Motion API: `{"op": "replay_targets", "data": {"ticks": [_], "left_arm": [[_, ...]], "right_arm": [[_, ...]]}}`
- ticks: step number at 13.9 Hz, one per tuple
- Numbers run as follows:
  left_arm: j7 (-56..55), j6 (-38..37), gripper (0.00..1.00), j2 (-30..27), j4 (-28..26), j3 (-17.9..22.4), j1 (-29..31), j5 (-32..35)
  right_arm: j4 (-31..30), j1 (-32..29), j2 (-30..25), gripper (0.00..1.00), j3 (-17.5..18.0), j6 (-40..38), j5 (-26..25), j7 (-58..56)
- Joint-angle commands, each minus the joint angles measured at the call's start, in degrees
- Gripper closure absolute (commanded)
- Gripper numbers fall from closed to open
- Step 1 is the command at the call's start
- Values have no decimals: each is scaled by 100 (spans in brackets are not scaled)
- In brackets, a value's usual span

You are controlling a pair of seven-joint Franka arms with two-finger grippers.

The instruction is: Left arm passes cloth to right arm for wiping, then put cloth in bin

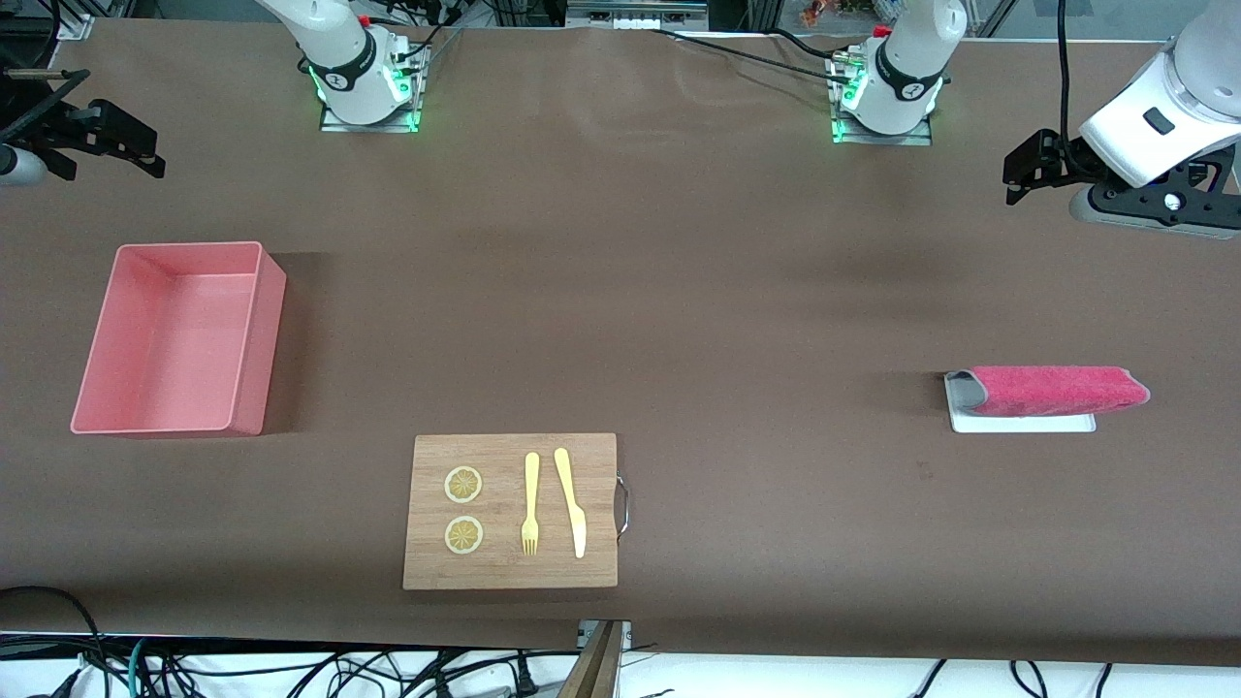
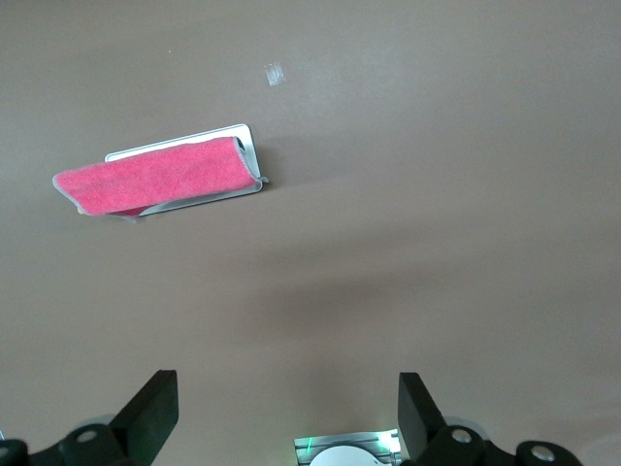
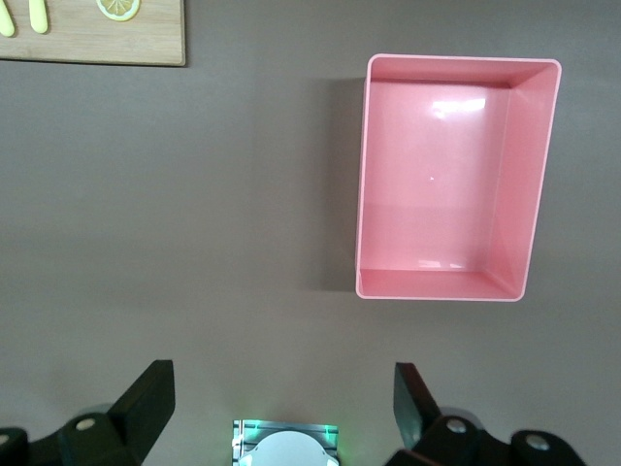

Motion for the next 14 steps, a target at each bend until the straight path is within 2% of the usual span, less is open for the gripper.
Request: {"op": "replay_targets", "data": {"ticks": [1,14], "left_arm": [[91,-55,0,32,132,-18,71,-23],[-14,-213,0,67,132,-9,71,38]], "right_arm": [[114,92,104,0,26,110,-2,73],[175,74,78,0,87,-91,24,188]]}}
